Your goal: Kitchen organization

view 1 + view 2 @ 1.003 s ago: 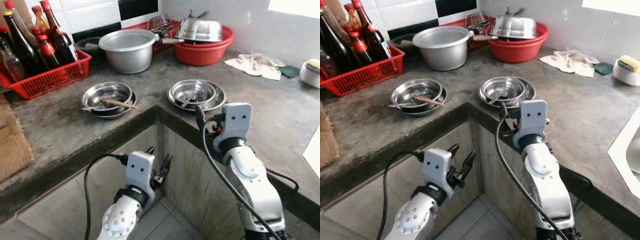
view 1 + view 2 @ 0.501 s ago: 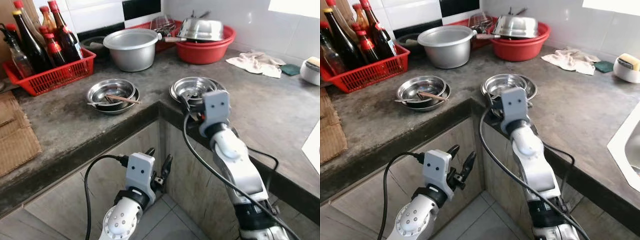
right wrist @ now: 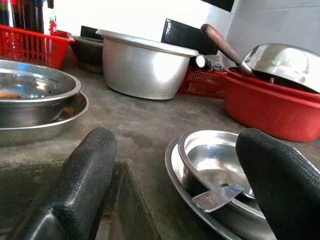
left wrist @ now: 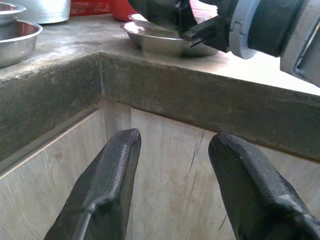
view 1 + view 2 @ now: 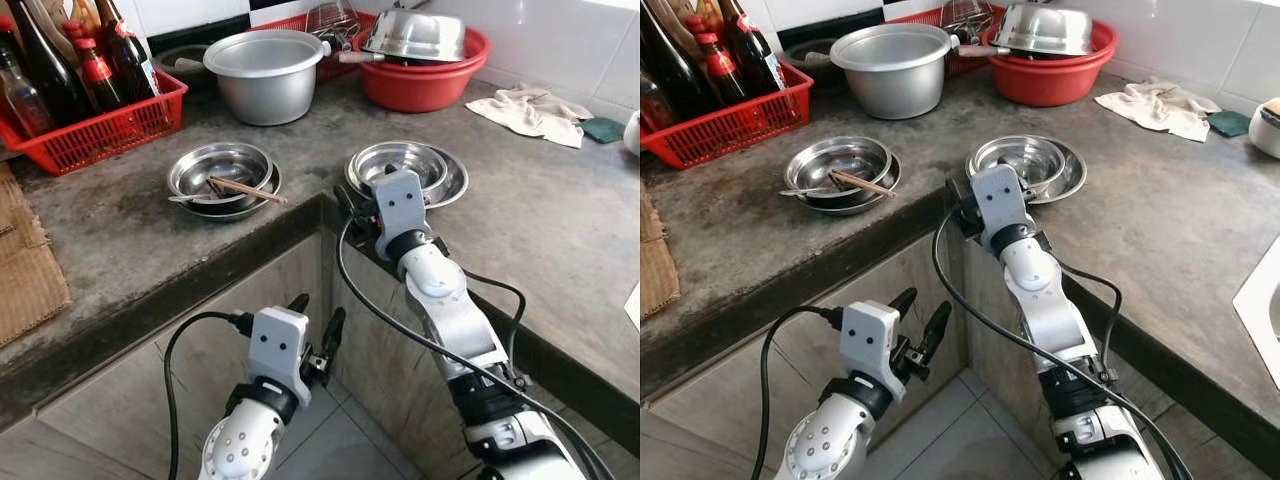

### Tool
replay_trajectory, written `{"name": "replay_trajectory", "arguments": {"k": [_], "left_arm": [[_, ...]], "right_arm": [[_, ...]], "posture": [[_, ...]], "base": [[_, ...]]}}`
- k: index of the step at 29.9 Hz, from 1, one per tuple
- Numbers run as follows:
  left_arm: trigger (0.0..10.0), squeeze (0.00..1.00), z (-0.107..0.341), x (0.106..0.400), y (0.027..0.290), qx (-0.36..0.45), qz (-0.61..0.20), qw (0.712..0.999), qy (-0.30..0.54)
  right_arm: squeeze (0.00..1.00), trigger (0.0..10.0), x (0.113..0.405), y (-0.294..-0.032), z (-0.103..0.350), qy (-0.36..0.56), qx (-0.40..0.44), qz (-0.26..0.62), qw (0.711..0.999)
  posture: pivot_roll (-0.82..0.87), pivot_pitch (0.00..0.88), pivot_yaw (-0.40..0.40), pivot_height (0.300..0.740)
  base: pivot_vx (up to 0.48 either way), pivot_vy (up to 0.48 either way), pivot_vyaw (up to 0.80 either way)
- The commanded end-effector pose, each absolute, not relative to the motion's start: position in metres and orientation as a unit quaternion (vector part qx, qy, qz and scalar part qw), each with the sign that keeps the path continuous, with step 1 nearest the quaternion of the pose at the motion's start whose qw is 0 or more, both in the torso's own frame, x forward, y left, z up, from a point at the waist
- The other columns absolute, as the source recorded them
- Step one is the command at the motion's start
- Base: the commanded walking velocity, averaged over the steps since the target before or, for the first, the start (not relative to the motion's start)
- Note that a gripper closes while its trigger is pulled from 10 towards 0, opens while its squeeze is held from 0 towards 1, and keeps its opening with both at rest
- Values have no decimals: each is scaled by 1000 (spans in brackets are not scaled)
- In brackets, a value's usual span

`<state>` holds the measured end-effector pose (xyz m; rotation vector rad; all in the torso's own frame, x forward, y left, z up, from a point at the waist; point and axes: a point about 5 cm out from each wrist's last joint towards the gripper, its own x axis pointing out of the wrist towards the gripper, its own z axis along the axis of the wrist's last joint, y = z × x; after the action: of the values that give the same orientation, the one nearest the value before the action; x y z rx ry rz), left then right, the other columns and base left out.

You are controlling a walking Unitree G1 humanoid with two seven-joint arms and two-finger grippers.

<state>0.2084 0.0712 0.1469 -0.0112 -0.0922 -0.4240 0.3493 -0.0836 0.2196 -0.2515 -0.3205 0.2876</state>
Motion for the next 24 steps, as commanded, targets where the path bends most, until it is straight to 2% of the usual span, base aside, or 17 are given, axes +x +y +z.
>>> {"name": "replay_trajectory", "arguments": {"k": [1,24], "left_arm": [[10000,0,152,205,69,-4,-212,976,-52],[10000,0,157,204,64,1,-216,974,-66]], "right_arm": [[0,10000,351,-79,224,-170,-135,146,965],[0,10000,374,-90,216,-149,-172,91,970]], "posture": [[116,166,-20,740],[109,167,-30,740]], "base": [[0,0,0],[0,0,0]]}}
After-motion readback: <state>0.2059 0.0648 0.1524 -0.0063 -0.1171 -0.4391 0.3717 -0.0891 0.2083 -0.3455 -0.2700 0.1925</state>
